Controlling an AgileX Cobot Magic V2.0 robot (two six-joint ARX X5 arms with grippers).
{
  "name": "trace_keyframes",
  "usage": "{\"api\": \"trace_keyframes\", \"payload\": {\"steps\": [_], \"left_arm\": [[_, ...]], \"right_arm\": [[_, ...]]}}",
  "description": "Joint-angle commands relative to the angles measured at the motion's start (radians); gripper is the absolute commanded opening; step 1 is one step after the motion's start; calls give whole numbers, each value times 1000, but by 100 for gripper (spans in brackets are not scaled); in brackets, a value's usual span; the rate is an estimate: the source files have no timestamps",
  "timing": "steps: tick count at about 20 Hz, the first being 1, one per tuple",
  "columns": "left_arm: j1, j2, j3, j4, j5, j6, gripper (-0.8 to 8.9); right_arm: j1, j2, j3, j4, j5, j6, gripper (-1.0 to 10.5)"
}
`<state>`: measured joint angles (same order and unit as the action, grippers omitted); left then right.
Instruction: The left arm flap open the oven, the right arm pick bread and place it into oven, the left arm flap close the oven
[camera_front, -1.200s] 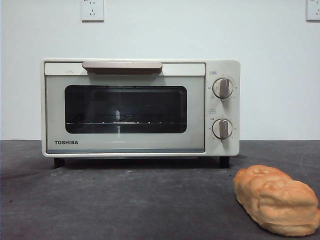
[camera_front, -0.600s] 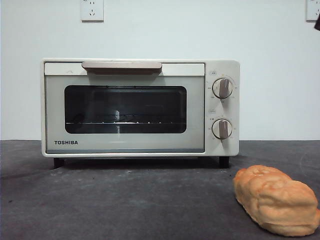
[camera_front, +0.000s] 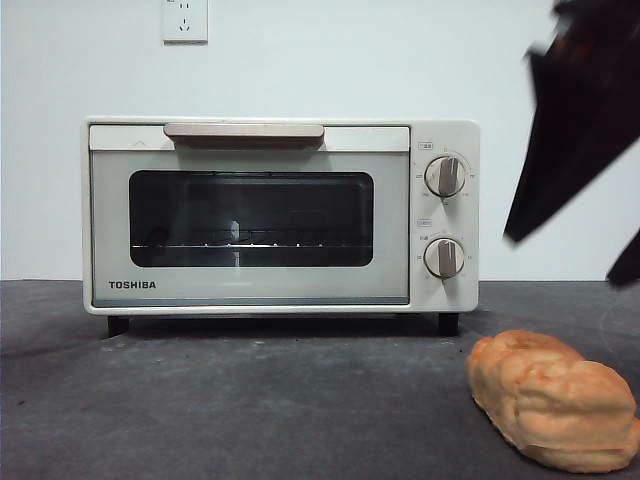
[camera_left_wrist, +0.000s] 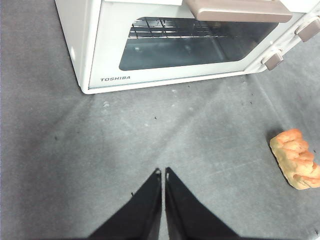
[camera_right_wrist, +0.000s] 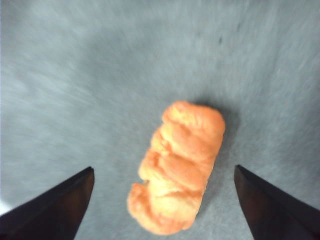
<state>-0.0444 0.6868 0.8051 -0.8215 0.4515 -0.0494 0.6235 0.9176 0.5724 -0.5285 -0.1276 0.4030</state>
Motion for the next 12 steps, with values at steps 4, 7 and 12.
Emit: {"api": "trace_keyframes", "payload": {"steps": [4,7,12], "left_arm": [[-3,5,22,6,6,13,17],[-3,5,22,6,6,13,17],[-3,5,22,6,6,13,16]], "right_arm": [[114,192,0,139,163,77,459],[135,285,0,192,202,81,459],[141,389,1,257,227,84,447]]}}
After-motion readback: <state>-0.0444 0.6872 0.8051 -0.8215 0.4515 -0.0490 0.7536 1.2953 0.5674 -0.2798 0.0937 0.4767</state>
